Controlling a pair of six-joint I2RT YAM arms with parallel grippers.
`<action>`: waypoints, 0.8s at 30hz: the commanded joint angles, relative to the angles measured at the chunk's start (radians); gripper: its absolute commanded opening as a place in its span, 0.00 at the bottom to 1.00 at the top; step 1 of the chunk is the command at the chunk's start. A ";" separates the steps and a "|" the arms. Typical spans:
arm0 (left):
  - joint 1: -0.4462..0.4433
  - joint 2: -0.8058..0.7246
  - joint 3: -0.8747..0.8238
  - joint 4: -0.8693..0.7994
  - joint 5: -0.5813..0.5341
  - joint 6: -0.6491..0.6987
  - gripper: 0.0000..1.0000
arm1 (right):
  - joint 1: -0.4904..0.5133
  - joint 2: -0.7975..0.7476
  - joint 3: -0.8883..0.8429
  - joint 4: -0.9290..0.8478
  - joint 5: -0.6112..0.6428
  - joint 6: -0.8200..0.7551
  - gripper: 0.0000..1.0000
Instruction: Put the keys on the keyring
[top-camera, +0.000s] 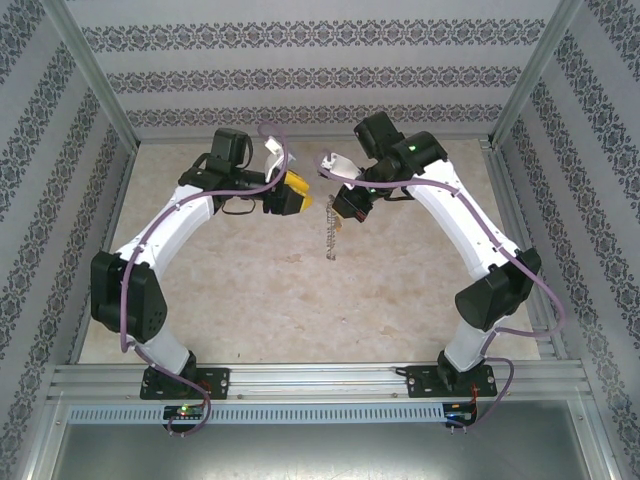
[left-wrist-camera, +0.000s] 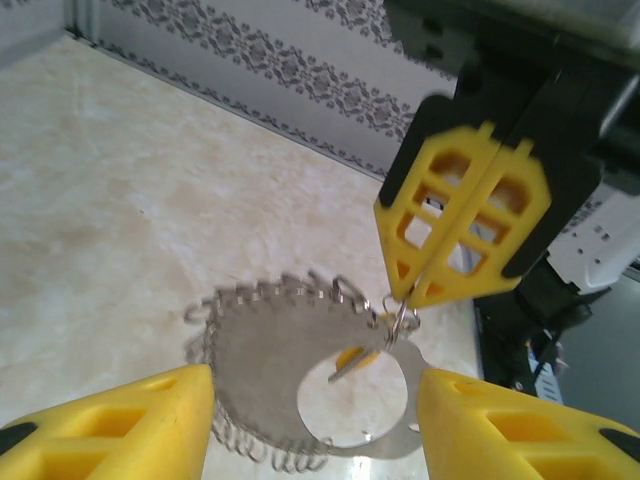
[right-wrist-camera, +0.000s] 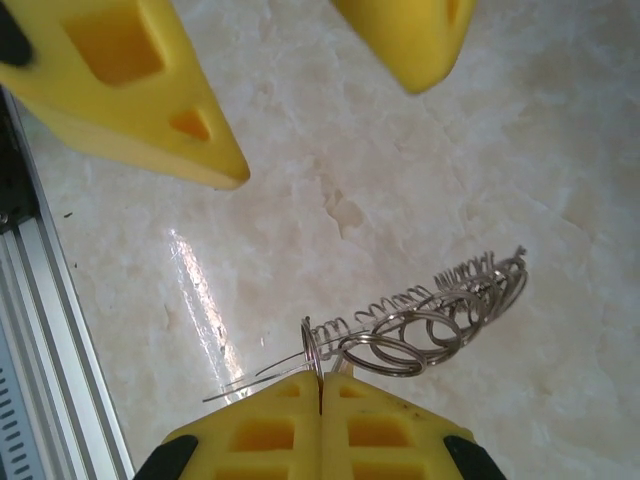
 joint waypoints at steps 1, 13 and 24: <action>-0.007 0.005 -0.018 -0.008 0.088 0.042 0.54 | 0.012 0.019 0.046 -0.048 -0.012 -0.025 0.00; -0.075 0.059 0.017 -0.004 0.100 0.056 0.51 | 0.027 0.054 0.075 -0.059 -0.030 -0.034 0.00; -0.099 0.090 0.022 0.013 0.108 0.048 0.48 | 0.028 0.052 0.057 -0.036 -0.032 -0.034 0.00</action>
